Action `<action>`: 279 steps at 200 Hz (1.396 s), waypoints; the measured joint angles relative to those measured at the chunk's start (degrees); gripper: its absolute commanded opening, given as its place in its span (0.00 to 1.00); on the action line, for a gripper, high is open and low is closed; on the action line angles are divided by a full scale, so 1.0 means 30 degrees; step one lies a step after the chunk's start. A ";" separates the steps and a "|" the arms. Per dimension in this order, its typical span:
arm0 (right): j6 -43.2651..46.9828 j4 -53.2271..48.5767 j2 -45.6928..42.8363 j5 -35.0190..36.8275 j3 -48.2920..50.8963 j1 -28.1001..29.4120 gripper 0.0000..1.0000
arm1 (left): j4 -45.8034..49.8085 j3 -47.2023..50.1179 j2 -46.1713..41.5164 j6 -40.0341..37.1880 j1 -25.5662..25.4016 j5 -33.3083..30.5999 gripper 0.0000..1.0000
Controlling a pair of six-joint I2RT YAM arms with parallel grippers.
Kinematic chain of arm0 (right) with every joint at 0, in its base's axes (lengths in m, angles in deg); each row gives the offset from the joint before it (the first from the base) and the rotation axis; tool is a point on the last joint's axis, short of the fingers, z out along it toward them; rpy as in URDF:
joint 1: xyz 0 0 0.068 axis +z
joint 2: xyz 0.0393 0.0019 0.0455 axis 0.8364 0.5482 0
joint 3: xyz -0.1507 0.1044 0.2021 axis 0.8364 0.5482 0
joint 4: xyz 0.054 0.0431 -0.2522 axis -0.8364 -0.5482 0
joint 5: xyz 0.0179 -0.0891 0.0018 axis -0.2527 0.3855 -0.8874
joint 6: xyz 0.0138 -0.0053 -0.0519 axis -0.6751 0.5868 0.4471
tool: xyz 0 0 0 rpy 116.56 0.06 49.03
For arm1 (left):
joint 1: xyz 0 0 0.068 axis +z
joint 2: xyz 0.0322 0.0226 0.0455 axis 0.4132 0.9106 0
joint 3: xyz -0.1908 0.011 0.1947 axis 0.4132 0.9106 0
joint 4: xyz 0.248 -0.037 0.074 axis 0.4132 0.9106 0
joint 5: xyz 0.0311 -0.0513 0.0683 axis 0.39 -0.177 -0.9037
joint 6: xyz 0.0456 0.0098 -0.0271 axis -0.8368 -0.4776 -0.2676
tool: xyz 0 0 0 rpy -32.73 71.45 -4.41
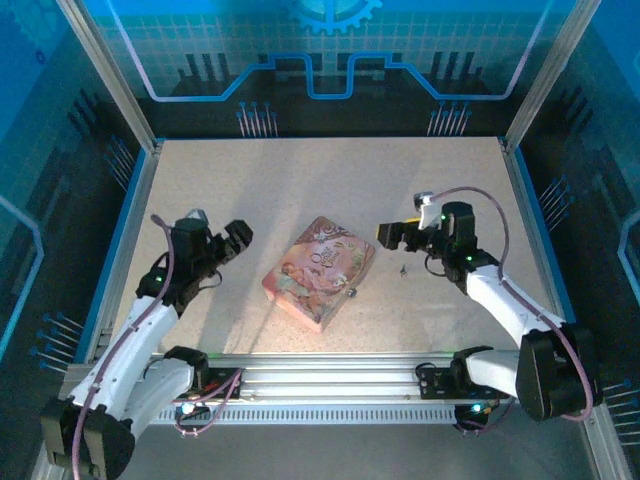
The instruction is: Unlock a padlock with a key
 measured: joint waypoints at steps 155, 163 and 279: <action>0.0058 -0.2098 0.5676 -0.2922 -0.3300 0.2171 1.00 | -0.0029 0.2091 0.1333 0.7424 -0.6390 0.4058 0.99; 0.0146 -0.2222 0.5836 -0.2965 -0.3432 0.2200 1.00 | -0.0452 0.2091 0.1530 0.7643 -0.6572 0.4065 0.99; 0.0991 -0.3235 0.6171 -0.3053 -0.3563 0.2426 0.89 | -0.2783 0.1865 0.3927 0.8174 -0.6710 0.4262 0.99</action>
